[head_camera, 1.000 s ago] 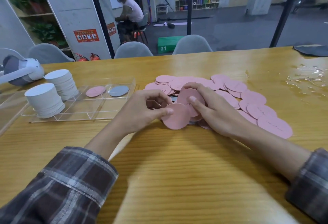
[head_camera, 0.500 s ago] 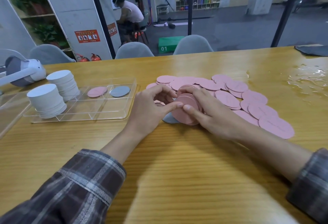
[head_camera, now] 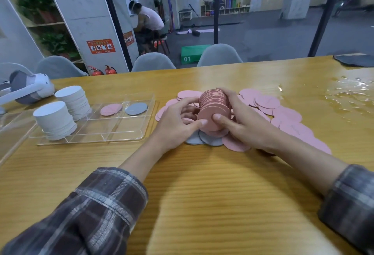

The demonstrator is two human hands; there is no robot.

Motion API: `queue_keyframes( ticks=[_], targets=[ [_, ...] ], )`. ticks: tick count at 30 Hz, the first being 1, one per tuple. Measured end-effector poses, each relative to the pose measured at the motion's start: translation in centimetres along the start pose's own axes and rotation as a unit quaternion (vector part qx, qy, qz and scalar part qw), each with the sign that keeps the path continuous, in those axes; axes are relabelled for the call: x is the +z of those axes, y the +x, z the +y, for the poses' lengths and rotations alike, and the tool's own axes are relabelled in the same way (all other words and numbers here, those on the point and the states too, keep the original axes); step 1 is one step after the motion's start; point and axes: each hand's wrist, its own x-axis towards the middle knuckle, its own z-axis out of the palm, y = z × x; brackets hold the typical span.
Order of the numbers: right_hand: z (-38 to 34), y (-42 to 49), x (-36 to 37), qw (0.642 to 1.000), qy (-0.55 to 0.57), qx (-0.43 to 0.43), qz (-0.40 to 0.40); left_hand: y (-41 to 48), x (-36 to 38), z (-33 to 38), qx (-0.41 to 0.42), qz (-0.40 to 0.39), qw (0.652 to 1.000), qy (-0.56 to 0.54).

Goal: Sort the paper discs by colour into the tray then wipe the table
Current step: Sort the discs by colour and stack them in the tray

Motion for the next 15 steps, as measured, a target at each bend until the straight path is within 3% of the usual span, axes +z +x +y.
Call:
queue_keyframes(
  ticks=[6,15],
  targets=[
    [0.7,-0.2,-0.5,1.0,-0.024,0.008,0.001,0.3,0.8,-0.2,-0.007,0.022,0.998,0.053],
    [0.9,-0.3,0.4,0.989,-0.116,0.08,-0.053,-0.9,3.6,0.5,-0.039,-0.039,0.989,0.135]
  ],
)
